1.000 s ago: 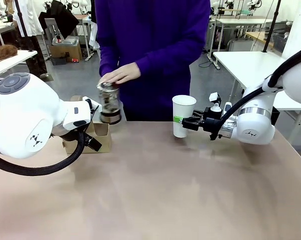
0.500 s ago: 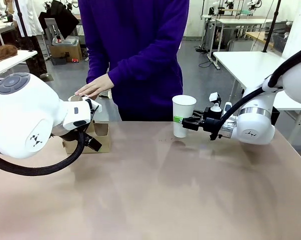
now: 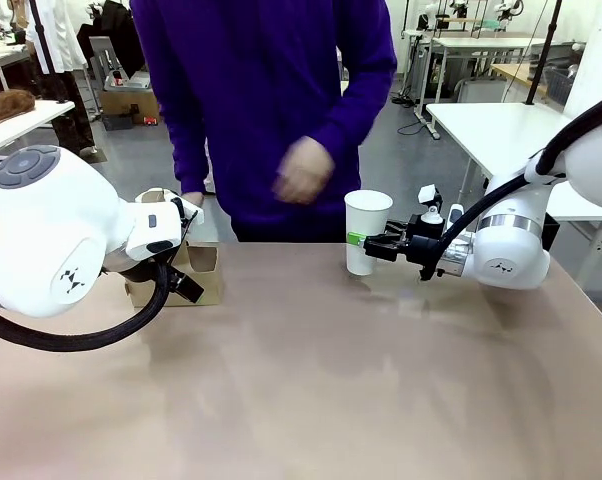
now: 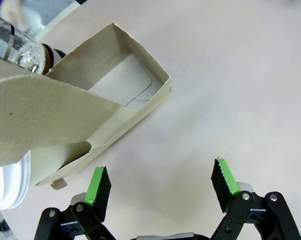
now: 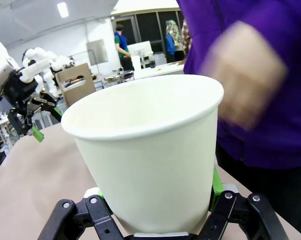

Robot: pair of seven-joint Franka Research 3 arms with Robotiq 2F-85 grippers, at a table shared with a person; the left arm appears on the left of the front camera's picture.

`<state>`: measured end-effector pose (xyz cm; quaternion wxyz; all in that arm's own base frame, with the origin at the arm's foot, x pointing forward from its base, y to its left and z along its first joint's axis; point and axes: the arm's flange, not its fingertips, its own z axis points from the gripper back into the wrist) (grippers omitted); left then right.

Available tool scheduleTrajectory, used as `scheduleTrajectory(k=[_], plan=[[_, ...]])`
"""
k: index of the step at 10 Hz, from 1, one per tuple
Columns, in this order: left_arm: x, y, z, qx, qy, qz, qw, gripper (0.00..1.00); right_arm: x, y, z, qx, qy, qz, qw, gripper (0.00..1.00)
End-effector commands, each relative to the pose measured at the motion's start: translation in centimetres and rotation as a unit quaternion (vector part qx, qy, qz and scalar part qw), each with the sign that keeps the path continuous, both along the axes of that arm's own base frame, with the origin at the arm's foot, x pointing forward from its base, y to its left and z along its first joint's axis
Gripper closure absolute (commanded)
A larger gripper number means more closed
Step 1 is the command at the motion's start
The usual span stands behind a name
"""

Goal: Pour a drink into a cup and package it in a carrier.
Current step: When a person places the Paper Cup Lid on the 600 ml Paper Cup , lift the 600 ml Paper Cup.

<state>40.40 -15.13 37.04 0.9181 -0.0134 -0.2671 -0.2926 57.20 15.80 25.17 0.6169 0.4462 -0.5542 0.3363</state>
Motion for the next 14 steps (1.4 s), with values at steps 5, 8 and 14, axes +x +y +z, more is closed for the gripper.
scheduleTrajectory(k=[5,8,14], plan=[[-0.03,0.0,0.02,-0.001,0.0,0.0,1.0,0.0,-0.13,0.21,0.44,0.005,-0.002,-0.002,1.0,0.2],[-0.03,0.0,0.02,-0.001,0.0,0.0,1.0,0.0,-0.13,0.21,0.44,0.005,-0.002,-0.002,1.0,0.2],[-0.03,0.0,0.02,-0.001,0.0,0.0,1.0,0.0,-0.13,0.21,0.44,0.005,-0.002,-0.002,1.0,0.2]])
